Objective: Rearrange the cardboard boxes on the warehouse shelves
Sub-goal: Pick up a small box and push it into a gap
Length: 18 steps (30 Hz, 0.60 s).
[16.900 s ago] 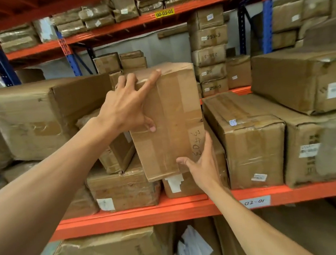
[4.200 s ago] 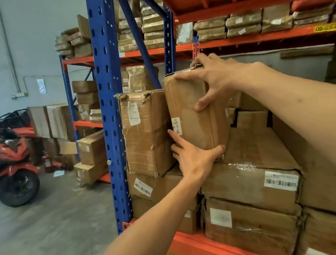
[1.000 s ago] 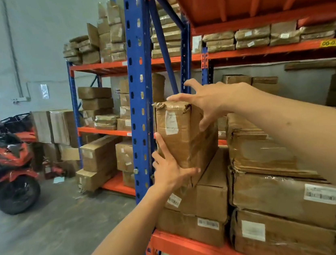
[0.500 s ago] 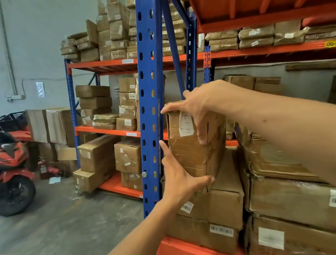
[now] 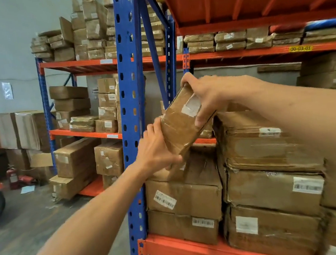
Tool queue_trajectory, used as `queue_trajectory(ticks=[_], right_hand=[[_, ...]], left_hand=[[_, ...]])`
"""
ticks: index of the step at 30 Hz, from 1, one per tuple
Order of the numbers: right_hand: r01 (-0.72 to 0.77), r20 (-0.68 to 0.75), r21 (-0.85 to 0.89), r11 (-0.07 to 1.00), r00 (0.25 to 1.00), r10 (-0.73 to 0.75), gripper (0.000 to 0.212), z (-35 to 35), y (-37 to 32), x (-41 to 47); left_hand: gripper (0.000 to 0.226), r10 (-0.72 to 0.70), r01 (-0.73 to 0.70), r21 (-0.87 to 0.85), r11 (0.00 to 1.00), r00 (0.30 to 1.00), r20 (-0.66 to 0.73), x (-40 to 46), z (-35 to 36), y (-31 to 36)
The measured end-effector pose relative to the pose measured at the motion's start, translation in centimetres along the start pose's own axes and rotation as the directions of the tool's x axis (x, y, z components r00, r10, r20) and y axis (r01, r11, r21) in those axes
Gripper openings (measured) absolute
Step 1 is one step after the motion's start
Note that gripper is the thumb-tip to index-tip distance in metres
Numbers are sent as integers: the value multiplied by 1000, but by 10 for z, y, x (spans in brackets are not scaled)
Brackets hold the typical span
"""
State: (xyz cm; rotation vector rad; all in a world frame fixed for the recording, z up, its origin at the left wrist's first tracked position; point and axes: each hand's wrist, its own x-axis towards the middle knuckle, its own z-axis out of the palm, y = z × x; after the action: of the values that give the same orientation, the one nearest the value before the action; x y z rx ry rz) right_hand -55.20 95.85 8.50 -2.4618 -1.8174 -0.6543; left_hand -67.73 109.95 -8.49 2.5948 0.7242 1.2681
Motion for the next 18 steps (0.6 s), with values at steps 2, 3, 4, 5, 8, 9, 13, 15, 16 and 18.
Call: queue_trajectory(ticks=[2, 3, 4, 5, 8, 9, 13, 15, 16, 18], right_hand=[[-62, -92, 88, 994, 993, 70, 100, 11, 22, -15], [-86, -132, 114, 990, 986, 101, 93, 21, 30, -21], [-99, -166, 143, 985, 978, 122, 88, 32, 38, -26], [-96, -195, 176, 980, 972, 130, 86, 43, 44, -30], [-67, -223, 234, 970, 967, 121, 95, 53, 51, -38], [-72, -205, 229, 971, 971, 120, 103, 52, 52, -38], [-119, -119, 232, 965, 981, 150, 106, 42, 53, -31], [-136, -118, 319, 938, 976, 182, 104, 39, 54, -33], [-142, -126, 352, 925, 972, 197, 104, 39, 54, -34], [-152, -117, 397, 905, 970, 214, 101, 41, 50, -38]], left_hand=[[132, 149, -163, 243, 956, 986, 74, 22, -19, 3], [133, 201, -229, 333, 915, 973, 118, 29, -25, 5], [133, 231, -274, 388, 880, 961, 155, 33, -28, 6], [133, 245, -298, 412, 861, 953, 179, 34, -29, 6], [135, 284, -354, 432, 830, 934, 219, 34, -28, 2], [136, 292, -374, 432, 821, 925, 245, 37, -31, 1], [140, 330, -463, 463, 756, 880, 341, 61, -55, 1], [139, 350, -515, 462, 722, 848, 399, 73, -64, 3], [139, 359, -536, 457, 710, 833, 420, 77, -66, 2], [138, 378, -560, 451, 695, 818, 434, 81, -67, 0]])
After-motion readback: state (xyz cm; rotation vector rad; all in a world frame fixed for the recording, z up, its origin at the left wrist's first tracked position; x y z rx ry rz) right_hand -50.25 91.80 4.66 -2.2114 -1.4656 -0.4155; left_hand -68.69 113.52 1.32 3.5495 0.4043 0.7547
